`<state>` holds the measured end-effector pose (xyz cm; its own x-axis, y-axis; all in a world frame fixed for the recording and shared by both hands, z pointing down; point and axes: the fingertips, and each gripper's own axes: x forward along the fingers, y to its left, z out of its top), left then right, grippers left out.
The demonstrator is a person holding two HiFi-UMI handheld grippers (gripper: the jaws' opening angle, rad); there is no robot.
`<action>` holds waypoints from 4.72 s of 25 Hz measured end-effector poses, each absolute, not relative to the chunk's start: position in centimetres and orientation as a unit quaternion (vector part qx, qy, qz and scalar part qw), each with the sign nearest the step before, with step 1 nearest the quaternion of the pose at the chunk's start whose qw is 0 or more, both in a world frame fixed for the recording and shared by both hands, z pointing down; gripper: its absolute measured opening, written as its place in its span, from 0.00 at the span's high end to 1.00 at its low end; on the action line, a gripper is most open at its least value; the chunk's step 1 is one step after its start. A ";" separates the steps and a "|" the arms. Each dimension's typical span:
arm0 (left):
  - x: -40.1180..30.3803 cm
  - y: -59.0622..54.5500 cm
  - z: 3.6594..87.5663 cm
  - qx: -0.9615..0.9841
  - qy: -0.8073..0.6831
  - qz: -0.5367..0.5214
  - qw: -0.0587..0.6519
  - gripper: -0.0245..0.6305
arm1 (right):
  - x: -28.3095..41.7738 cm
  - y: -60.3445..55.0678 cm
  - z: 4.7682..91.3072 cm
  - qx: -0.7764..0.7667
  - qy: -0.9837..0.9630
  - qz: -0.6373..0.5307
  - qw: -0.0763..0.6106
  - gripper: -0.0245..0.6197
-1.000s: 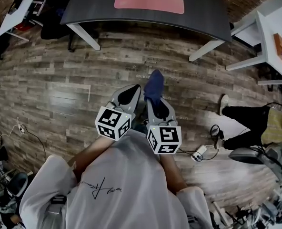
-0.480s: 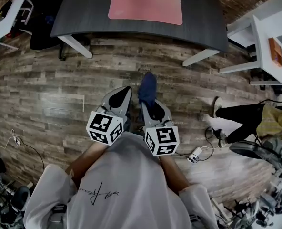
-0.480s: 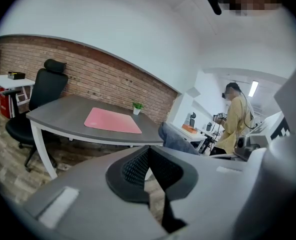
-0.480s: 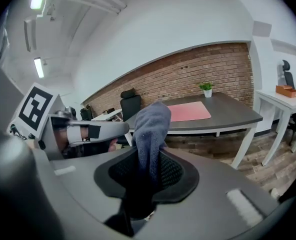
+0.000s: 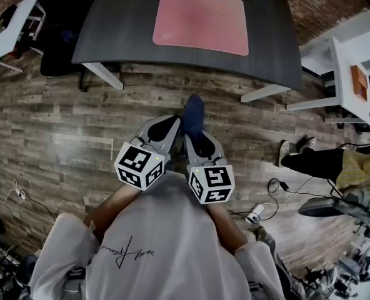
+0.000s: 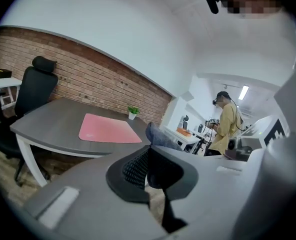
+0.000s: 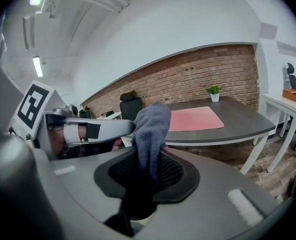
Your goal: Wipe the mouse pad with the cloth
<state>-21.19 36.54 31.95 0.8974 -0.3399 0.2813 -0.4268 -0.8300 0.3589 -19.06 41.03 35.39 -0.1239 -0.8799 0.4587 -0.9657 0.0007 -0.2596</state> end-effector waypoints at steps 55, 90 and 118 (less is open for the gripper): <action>-3.3 4.3 34.1 0.934 -0.278 0.145 0.170 0.94 | 9.7 9.8 40.3 0.668 -0.655 0.344 0.079 0.81; -4.1 -1.8 32.8 0.930 -0.301 0.134 0.161 0.94 | 22.4 9.7 53.0 0.730 -0.524 0.387 0.209 0.81; -4.4 -2.1 33.7 0.924 -0.305 0.119 0.196 0.96 | 18.4 8.2 54.2 0.690 -0.553 0.414 0.215 0.84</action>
